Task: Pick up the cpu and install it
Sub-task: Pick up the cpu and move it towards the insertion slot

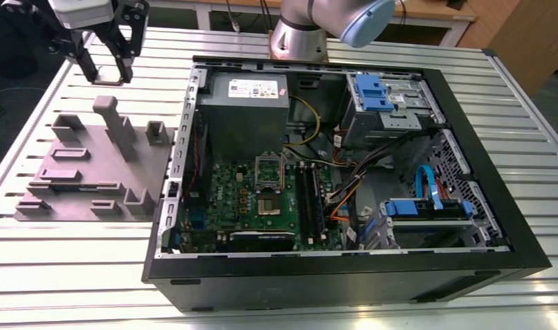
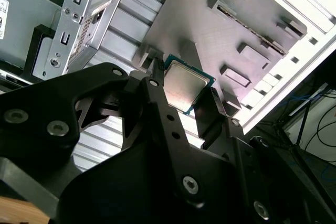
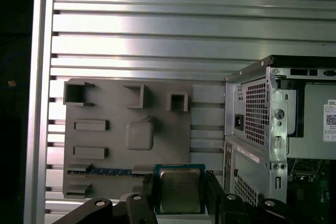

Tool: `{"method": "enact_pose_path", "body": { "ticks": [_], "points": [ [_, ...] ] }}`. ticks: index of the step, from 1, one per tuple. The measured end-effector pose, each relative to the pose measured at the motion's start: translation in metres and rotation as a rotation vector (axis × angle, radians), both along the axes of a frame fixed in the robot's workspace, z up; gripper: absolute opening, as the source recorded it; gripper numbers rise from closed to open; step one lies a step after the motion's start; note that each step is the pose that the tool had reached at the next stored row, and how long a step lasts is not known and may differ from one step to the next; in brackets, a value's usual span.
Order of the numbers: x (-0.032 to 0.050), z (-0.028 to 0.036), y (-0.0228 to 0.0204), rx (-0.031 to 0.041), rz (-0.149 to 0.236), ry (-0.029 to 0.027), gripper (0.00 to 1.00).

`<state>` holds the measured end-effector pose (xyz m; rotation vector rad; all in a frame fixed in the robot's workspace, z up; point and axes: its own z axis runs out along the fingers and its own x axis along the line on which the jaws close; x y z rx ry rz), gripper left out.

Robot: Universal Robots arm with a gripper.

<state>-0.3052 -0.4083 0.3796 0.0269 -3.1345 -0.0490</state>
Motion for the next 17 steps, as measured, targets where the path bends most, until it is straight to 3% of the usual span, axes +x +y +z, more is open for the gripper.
{"method": "enact_pose_path", "body": {
  "ticks": [17],
  "points": [
    [0.0097, 0.0000, 0.0000, -0.0001, 0.000, 0.0000, 0.47]
  ]
}}
